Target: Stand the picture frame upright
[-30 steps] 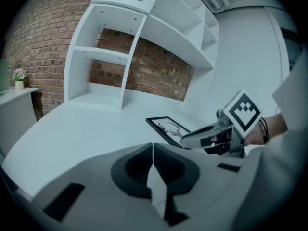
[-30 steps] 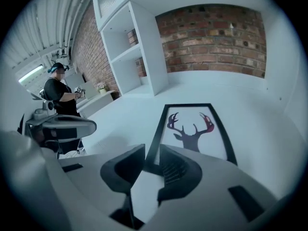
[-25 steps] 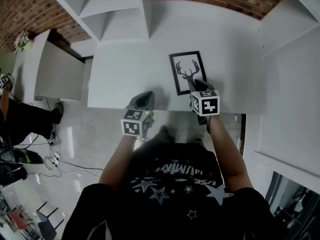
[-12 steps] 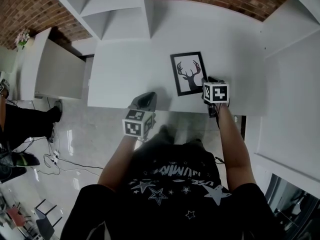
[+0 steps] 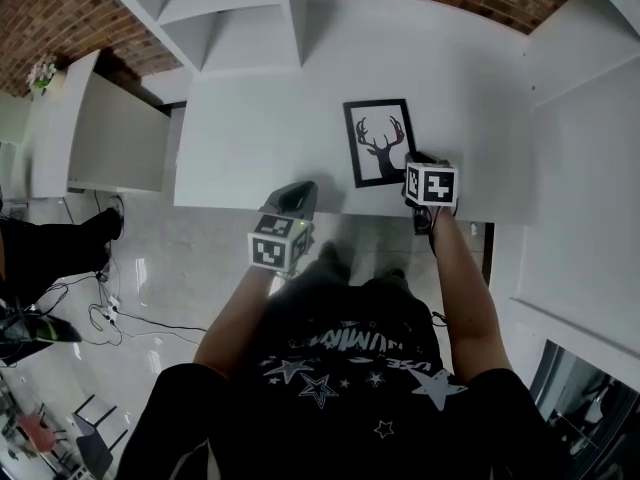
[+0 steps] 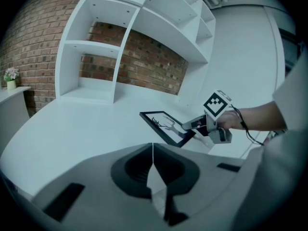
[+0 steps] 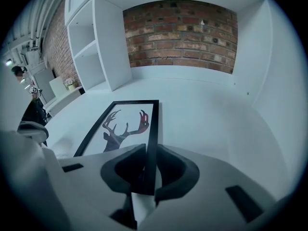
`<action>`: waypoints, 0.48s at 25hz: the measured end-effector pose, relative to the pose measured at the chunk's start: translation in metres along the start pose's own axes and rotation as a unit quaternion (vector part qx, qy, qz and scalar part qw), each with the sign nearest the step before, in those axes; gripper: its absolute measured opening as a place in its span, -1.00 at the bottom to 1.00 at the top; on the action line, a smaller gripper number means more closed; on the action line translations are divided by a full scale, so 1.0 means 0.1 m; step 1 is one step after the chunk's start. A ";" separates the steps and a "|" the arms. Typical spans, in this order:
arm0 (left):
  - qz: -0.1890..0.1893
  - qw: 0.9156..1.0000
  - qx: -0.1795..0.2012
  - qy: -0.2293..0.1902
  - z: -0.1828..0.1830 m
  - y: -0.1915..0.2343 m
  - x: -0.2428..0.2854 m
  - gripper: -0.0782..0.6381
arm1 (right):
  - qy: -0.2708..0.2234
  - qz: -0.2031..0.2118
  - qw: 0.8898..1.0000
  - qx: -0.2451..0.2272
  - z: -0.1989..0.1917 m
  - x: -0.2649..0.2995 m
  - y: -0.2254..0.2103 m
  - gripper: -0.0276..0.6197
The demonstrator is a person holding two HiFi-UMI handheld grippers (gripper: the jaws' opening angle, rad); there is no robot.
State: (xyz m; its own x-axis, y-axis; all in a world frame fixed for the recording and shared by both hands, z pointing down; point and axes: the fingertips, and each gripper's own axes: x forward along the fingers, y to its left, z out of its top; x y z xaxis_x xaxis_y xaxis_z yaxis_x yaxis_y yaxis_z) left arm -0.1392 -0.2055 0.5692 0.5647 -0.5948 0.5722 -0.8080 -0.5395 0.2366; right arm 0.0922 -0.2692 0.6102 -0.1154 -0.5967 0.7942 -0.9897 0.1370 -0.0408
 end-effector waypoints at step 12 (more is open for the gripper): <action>-0.057 0.998 0.008 0.036 -0.33 -0.35 0.04 -0.72 | 0.002 -0.024 0.999 0.030 -0.40 -0.33 0.11 -0.67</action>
State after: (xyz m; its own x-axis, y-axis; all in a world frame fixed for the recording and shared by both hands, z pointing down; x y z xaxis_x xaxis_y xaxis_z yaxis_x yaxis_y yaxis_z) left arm -0.1146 -0.1693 0.5895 0.6383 -0.4859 0.5971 -0.7366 -0.6109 0.2903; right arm 0.0889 -0.2164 0.6073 -0.0670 -0.5984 0.7984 -0.9975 0.0598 -0.0390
